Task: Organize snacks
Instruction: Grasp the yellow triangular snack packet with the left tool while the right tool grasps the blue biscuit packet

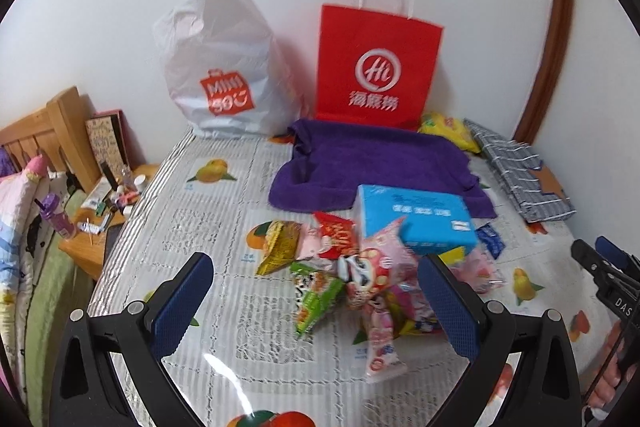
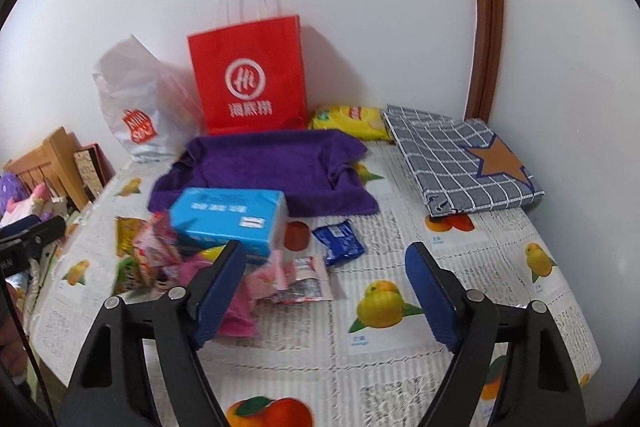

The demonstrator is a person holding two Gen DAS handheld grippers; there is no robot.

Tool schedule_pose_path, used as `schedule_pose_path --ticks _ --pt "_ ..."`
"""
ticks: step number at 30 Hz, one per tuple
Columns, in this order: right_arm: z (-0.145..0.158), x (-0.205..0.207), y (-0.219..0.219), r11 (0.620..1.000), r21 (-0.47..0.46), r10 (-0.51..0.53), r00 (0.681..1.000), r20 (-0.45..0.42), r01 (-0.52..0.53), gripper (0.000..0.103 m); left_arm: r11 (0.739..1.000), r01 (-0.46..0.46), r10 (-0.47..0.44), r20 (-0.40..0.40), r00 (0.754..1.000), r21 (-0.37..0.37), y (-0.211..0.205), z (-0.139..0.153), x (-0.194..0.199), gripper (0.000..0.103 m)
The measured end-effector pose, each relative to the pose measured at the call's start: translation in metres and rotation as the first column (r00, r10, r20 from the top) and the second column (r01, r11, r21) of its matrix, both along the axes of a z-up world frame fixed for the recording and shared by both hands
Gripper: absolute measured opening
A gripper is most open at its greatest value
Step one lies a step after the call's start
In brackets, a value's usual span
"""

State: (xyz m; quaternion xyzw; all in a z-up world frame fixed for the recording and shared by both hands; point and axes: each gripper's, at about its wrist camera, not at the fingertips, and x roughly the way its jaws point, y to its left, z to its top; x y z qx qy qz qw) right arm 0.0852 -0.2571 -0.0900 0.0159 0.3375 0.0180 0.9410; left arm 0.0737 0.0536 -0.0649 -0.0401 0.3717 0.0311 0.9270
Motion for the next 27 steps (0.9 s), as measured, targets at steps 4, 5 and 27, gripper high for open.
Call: schedule_pose_path --ticks 4,5,27 --pt "-0.020 0.030 -0.008 1.000 0.005 0.001 0.999 -0.053 -0.001 0.076 1.000 -0.014 0.014 -0.040 0.999 -0.011 0.011 -0.014 0.022 0.103" --pt "-0.027 0.039 -0.009 1.000 0.003 0.001 0.998 -0.069 -0.001 0.074 1.000 -0.018 0.017 -0.046 0.999 -0.013 0.014 -0.018 0.028 0.103" --pt "-0.133 0.153 -0.018 0.995 0.014 0.103 0.953 -0.286 -0.104 0.064 0.995 -0.095 0.096 -0.209 0.973 0.014 0.056 -0.073 0.079 0.103"
